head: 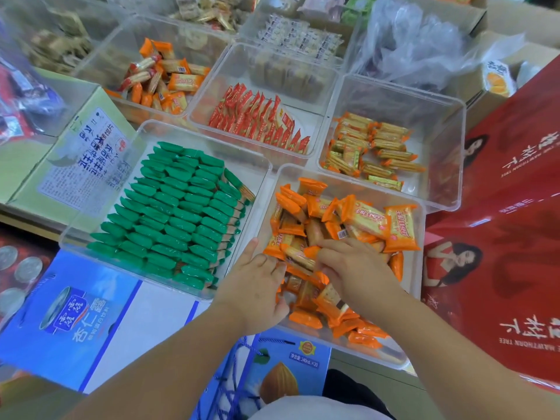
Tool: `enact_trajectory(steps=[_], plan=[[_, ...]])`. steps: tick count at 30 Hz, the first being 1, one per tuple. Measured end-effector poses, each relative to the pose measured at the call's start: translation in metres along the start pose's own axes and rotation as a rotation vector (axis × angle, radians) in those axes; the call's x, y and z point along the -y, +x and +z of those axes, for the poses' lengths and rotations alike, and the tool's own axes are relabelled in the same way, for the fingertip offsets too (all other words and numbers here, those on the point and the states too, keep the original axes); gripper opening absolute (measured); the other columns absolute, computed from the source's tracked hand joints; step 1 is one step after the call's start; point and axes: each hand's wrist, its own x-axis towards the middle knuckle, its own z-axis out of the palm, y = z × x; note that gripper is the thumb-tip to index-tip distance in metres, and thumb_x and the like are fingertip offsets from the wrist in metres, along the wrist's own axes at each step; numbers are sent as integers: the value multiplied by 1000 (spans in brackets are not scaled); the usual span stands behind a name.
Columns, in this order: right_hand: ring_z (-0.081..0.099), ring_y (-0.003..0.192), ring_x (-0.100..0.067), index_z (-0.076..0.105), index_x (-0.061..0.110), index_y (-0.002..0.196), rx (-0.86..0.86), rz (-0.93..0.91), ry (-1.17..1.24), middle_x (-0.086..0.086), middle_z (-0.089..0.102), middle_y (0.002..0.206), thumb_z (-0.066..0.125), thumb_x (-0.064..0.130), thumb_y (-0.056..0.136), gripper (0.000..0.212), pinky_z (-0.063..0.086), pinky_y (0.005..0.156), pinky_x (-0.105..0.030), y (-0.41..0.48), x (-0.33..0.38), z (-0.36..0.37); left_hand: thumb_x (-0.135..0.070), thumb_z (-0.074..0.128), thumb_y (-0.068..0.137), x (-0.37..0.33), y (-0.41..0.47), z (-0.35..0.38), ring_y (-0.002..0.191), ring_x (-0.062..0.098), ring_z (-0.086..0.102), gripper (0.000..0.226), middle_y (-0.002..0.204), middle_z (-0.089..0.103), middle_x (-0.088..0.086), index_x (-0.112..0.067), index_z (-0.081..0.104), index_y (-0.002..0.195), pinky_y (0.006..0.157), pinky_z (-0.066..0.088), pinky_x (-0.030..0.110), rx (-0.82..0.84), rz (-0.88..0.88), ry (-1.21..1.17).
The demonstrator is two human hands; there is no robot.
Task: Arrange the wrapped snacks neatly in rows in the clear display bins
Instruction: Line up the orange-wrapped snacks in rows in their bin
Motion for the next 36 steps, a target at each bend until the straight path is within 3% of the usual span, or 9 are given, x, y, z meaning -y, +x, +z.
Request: enact_trajectory(steps=[3,7,13,20,27,29,32,34,36], plan=[[57,99,-19,61,28,93,-6,56,111,13,67,102,60,19,96,11,45,81,-38,-14,-3,-11,-58,22,88,1,0,4,133,23,42,78,141,52,3,-15,40,150,116,-29,43,-23,2,-12],[53,73,-10,53,33,97,77,169,112,11,56,84,51,26,100,8,37,57,-28,-25,-16,-22,-57,23,88,1,-1,6,128,23,46,76,137,56,4,-14,47,146,118,-26,42,-56,10,-42],[55,74,-15,51,28,96,19,384,159,4,54,99,50,20,100,9,36,56,-29,-24,-37,-41,-55,29,89,1,-2,9,123,23,51,70,129,60,3,-14,54,140,120,-21,43,-76,7,-49],[50,81,-18,52,23,96,-412,421,305,2,49,96,53,9,97,15,32,67,-30,-20,-47,-50,-55,30,89,1,-2,11,122,23,53,69,126,62,2,-13,58,136,123,-14,45,-101,18,-39],[49,115,-38,65,21,112,-118,558,-154,-10,51,135,56,22,95,19,46,83,-49,-7,-48,-41,-55,26,89,1,-2,7,126,25,50,72,132,60,5,-12,51,142,121,-19,45,-92,12,-9],[44,129,-43,68,18,117,-202,506,-94,-17,46,148,59,17,91,28,43,97,-55,-2,-40,-48,-54,26,89,1,-2,8,126,25,50,73,133,60,6,-12,50,143,121,-18,45,-89,13,-12],[53,125,-38,75,12,107,-433,194,95,-16,60,136,62,4,83,29,44,104,-48,6,-17,-52,-52,30,89,1,-3,9,124,25,54,71,130,63,7,-10,53,142,123,-14,45,-104,15,-27],[60,117,-24,75,16,109,-345,-5,209,-5,67,125,66,1,84,30,49,97,-37,21,6,-47,-52,34,88,1,-4,10,119,24,58,68,124,67,6,-10,58,136,124,-11,44,-115,16,-45],[61,116,-18,71,18,120,-70,-87,301,0,68,125,64,8,91,32,49,96,-31,44,22,-35,-51,36,87,1,-4,10,114,23,60,64,119,68,6,-10,63,127,124,-11,43,-112,22,-54]])
